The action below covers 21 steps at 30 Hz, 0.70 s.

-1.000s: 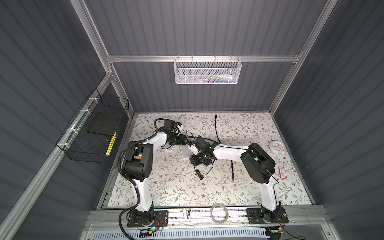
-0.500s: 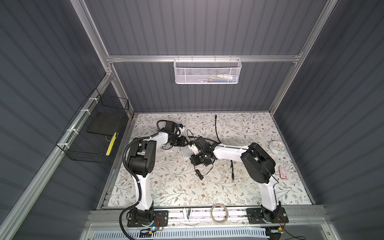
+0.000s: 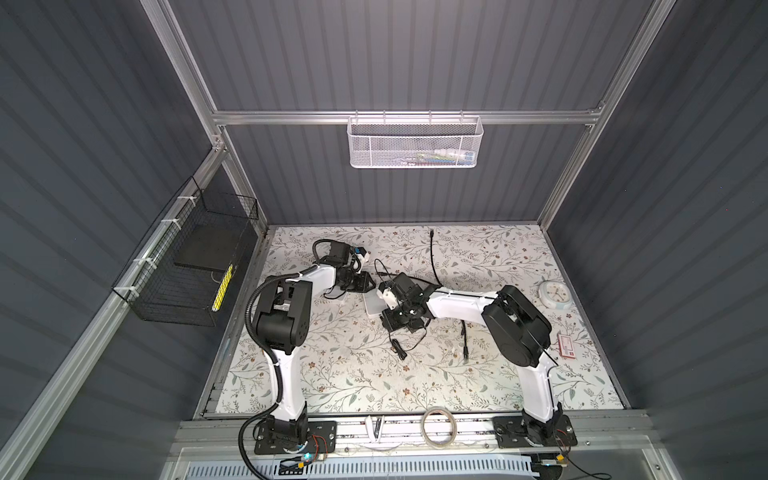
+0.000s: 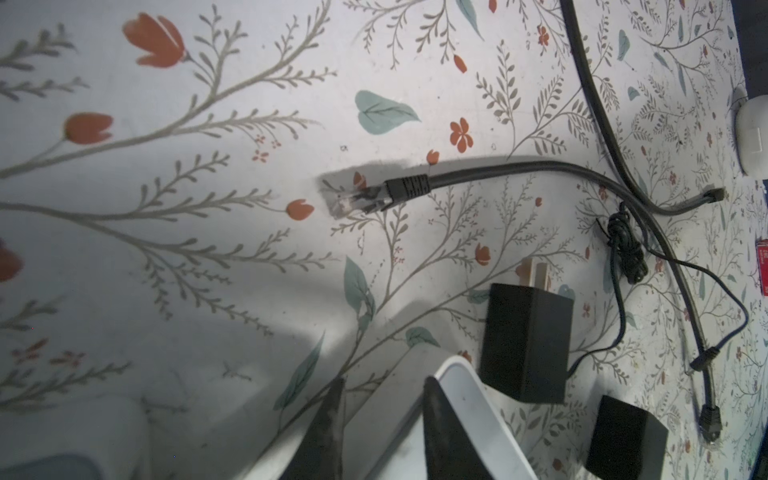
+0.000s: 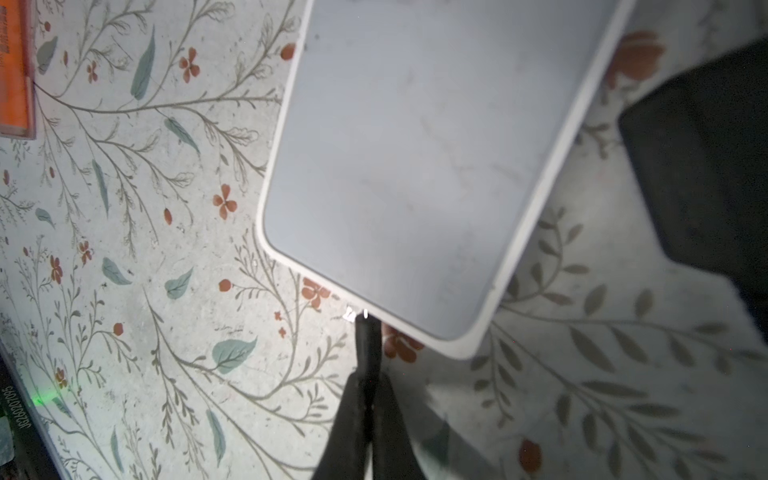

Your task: Insert the plug into the switch port

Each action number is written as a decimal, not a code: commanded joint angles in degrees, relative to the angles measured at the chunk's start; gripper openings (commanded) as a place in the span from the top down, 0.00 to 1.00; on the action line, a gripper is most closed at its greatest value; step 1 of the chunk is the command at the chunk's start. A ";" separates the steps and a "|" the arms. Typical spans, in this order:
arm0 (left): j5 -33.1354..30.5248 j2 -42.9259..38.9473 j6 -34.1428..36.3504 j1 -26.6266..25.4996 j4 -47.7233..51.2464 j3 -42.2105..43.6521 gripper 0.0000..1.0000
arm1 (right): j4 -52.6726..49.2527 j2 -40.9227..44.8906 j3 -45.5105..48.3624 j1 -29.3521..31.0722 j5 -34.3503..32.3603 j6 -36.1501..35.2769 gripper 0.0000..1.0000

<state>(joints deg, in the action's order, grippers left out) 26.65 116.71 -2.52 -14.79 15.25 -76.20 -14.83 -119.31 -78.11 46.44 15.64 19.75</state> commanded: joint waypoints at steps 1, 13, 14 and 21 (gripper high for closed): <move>1.25 -1.55 0.41 -0.37 3.37 2.26 0.70 | -2.37 -0.31 1.59 -1.24 -4.10 0.79 1.00; 0.50 -2.57 -0.55 -0.42 2.22 4.14 0.71 | -2.97 0.87 2.77 -1.46 -5.80 1.15 1.00; 0.42 -2.69 -0.55 -0.42 2.29 3.97 0.71 | -2.84 0.91 2.95 -1.52 -5.93 1.19 1.00; 0.47 -1.89 -0.03 -0.42 3.46 1.50 0.70 | -2.59 1.25 3.59 -2.08 -6.32 0.74 1.00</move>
<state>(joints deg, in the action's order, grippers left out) 26.55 114.98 -2.59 -14.81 14.22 -73.60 -15.55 -117.69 -76.34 45.41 13.21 20.58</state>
